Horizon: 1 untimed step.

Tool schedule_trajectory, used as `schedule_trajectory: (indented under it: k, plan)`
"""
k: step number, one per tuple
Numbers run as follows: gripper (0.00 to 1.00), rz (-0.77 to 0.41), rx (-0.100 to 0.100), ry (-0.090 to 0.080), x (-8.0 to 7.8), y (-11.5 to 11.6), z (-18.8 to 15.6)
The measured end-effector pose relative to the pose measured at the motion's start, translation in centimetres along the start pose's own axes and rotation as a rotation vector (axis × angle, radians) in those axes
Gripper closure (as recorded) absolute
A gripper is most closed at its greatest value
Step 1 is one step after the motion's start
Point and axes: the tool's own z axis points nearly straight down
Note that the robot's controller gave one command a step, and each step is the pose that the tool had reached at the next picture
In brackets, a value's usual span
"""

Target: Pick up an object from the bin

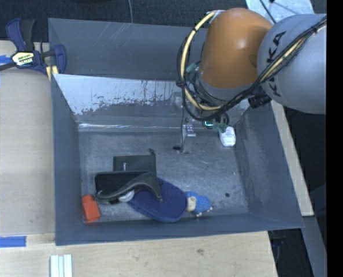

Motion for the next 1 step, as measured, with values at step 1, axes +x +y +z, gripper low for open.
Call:
schedule_trajectory:
  k: [1]
  plan:
    - [0.00,-0.345,0.003,-0.007,0.09,7.86,12.38]
